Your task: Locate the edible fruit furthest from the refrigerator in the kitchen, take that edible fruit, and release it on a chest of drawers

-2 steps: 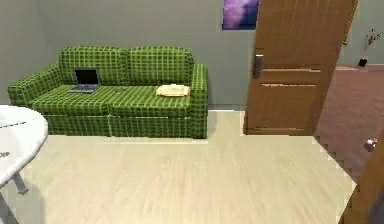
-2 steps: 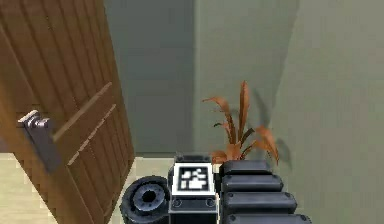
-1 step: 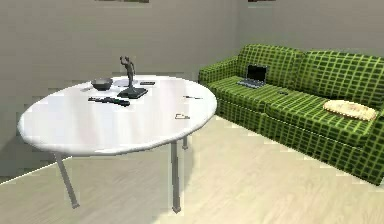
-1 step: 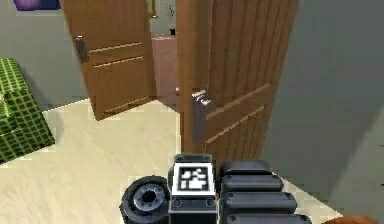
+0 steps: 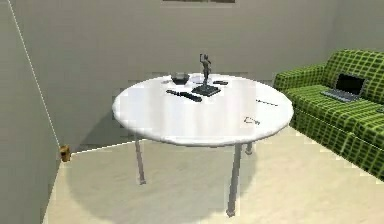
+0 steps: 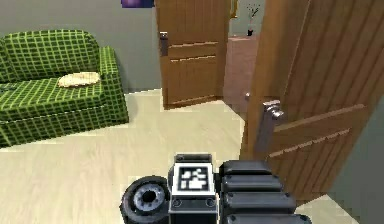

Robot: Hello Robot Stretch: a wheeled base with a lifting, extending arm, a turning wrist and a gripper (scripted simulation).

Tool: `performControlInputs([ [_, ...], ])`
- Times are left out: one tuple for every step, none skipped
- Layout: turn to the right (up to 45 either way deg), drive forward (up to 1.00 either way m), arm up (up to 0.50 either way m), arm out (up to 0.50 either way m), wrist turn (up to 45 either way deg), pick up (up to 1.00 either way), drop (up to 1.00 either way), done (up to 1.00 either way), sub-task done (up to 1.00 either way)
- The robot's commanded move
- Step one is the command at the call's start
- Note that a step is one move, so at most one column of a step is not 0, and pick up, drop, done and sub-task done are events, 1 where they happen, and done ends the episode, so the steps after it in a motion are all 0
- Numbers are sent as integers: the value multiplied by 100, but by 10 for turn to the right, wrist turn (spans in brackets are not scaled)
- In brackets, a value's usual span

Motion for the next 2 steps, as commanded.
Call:
performControlInputs([
  [0,10,0,0,0,0,0,0,0],
  [-450,0,0,0,0,0,0,0,0],
])
